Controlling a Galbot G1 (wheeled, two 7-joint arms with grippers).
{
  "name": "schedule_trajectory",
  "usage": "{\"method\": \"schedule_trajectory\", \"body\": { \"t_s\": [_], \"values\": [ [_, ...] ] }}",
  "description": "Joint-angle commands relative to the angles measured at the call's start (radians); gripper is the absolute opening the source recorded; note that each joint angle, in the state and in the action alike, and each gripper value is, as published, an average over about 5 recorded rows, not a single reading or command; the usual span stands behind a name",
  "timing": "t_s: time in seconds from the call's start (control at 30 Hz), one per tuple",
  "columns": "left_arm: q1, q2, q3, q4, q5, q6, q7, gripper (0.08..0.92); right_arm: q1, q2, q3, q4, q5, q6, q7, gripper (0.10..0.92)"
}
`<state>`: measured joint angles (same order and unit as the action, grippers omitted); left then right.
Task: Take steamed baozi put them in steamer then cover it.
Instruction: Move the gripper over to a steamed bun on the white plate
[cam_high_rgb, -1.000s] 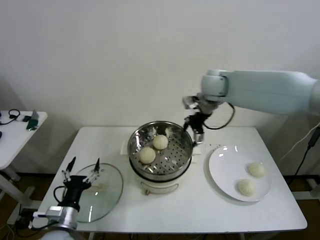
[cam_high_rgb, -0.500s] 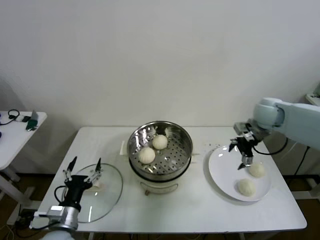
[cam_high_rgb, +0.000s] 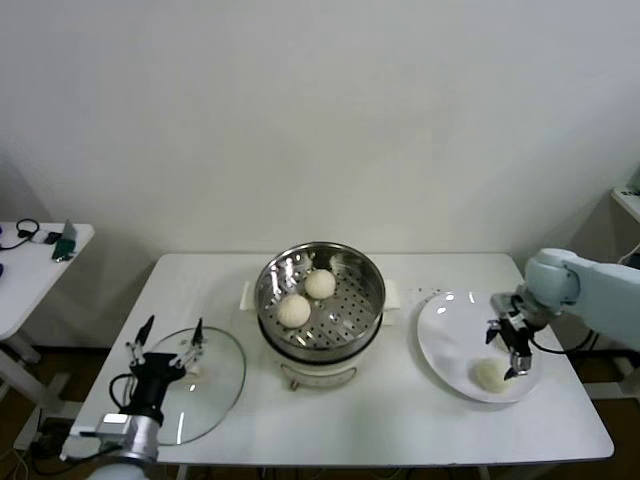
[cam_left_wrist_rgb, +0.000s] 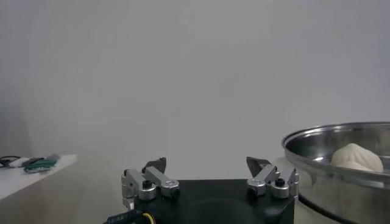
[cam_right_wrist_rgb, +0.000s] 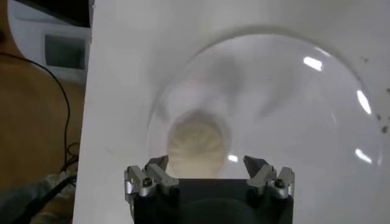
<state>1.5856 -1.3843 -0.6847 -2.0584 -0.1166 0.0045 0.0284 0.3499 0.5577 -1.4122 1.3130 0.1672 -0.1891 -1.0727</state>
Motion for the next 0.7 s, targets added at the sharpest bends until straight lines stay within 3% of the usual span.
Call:
{"method": "schedule_trajectory", "body": {
  "t_s": [0.03, 0.47, 0.7],
  "values": [
    [0.003, -0.004, 0.002, -0.003, -0.007, 0.004, -0.001, 0.823, -0.137, -0.01, 0.085, -0.036, -0.062, 0.008, -0.001, 0.823],
    [0.002, -0.003, 0.0, -0.006, -0.008, 0.008, -0.003, 0.823, -0.157, 0.032, 0.114, -0.067, -0.064, 0.009, -0.005, 0.816],
    [0.002, -0.004, 0.001, -0.007, -0.006, 0.009, -0.004, 0.823, -0.151, 0.039, 0.115, -0.074, -0.065, 0.016, -0.007, 0.726]
  ]
}}
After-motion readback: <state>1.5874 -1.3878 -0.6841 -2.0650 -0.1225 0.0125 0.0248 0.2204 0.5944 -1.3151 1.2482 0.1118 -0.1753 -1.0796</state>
